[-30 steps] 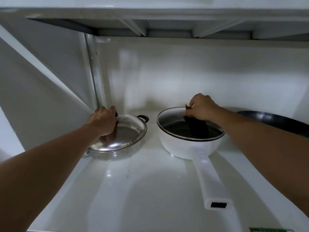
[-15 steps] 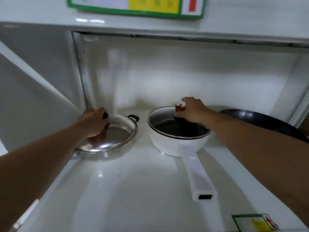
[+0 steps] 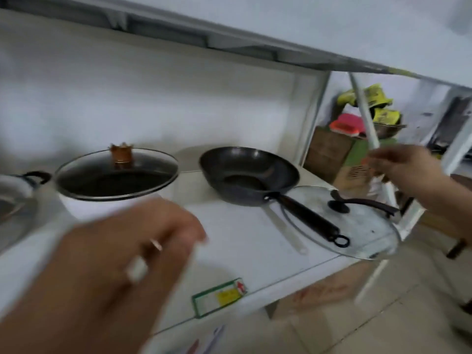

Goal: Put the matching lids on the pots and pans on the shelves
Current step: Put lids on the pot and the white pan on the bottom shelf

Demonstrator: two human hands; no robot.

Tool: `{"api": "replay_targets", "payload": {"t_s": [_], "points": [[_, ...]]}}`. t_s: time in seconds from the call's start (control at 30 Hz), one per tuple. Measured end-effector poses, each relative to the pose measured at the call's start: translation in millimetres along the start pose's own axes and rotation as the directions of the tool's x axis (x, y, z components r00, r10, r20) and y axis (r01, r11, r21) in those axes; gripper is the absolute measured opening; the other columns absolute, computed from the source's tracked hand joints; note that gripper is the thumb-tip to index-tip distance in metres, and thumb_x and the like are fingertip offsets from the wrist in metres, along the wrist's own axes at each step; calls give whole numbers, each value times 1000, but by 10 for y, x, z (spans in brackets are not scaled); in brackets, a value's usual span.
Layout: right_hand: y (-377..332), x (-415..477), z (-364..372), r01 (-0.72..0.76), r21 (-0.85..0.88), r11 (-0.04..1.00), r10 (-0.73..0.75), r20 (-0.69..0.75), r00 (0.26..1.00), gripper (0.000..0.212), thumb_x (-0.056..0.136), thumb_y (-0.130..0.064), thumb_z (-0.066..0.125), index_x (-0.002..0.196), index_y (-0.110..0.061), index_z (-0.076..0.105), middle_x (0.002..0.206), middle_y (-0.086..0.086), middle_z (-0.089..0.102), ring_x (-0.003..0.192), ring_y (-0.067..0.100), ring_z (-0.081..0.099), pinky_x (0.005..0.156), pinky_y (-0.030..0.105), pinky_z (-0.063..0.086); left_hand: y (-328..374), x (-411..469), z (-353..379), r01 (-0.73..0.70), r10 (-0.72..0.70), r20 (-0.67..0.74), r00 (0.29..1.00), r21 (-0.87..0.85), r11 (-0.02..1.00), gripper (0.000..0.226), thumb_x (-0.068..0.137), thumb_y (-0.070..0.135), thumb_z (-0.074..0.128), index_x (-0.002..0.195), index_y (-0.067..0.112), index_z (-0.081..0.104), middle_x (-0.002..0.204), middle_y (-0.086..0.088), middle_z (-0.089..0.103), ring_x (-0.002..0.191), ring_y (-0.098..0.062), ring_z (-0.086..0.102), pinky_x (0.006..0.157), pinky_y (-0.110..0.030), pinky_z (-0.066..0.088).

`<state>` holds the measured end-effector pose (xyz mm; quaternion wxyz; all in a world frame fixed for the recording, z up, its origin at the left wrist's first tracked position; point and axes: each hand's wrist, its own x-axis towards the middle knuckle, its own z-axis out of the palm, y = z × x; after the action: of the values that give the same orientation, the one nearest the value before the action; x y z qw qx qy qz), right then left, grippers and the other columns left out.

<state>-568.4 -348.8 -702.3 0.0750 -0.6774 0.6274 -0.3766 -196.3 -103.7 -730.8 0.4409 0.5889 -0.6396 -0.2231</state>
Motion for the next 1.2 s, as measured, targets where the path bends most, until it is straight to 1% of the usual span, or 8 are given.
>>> {"api": "replay_targets", "payload": {"t_s": [0.17, 0.27, 0.57, 0.77, 0.9, 1.03, 1.17, 1.2], "points": [[772, 202, 472, 31, -426, 904, 104, 289, 952, 41, 90, -36, 64, 120, -8, 67, 119, 20, 67, 105, 36, 61, 85, 38, 47, 127, 350, 1409, 238, -201, 171, 964, -232, 943, 29, 92, 38, 49, 80, 27, 73, 74, 4, 74, 58, -8, 65, 60, -27, 52], [979, 340, 663, 174, -664, 727, 67, 321, 945, 51, 90, -58, 49, 130, -26, 57, 132, 13, 61, 121, 36, 54, 95, 43, 43, 109, 745, 1993, 627, -543, 318, 777, -454, 633, 26, 95, 38, 53, 94, 16, 68, 88, -8, 71, 63, -21, 65, 60, -34, 55], [1374, 697, 667, 452, -502, 737, -99, 581, 808, 28, 97, -39, 39, 70, -39, 46, 77, -4, 62, 72, 20, 60, 72, 47, 53, 341, 1165, 2639, 605, -530, 444, 723, -777, 175, 38, 97, 43, 50, 113, 8, 54, 76, -13, 70, 54, -19, 58, 39, -24, 43], [1326, 436, 276, 420, -413, 808, -135, 565, 814, 29, 99, -30, 51, 73, -36, 62, 71, -5, 66, 66, 12, 61, 67, 35, 52, 456, 1181, 2694, 563, -565, 393, 725, -811, 157, 34, 99, 41, 47, 115, 11, 51, 67, -8, 56, 47, -16, 53, 33, -21, 34], [1544, 282, -159, 316, -366, 875, -112, 482, 869, 9, 81, -67, 56, 80, -75, 61, 79, -22, 74, 72, 7, 69, 71, 39, 59, 462, 1177, 2680, 545, -572, 376, 729, -825, 153, 29, 100, 39, 45, 105, 12, 53, 64, -7, 55, 45, -17, 53, 32, -20, 34], [1932, 589, -569, 221, -253, 942, -106, 402, 910, 67, 51, -102, 37, 98, -65, 68, 79, -11, 77, 70, 23, 74, 63, 41, 63, 461, 1158, 2710, 551, -568, 382, 729, -820, 155, 28, 101, 39, 44, 100, 11, 51, 64, -7, 53, 41, -16, 50, 32, -20, 33], [878, 652, -582, 297, -255, 920, -211, 315, 925, 9, 82, -64, 60, 83, -72, 64, 69, 11, 72, 59, 36, 67, 59, 42, 58, 439, 1167, 2720, 564, -572, 387, 723, -809, 165, 28, 101, 39, 44, 101, 12, 50, 66, -7, 52, 42, -15, 49, 32, -20, 32], [558, 638, -477, 303, -230, 925, -228, 305, 925, 23, 88, -45, 63, 81, -67, 67, 68, 11, 70, 58, 35, 63, 59, 36, 52, 437, 1171, 2726, 566, -572, 390, 721, -808, 163, 29, 101, 40, 44, 102, 12, 50, 67, -7, 52, 43, -15, 49, 32, -20, 33]]}}
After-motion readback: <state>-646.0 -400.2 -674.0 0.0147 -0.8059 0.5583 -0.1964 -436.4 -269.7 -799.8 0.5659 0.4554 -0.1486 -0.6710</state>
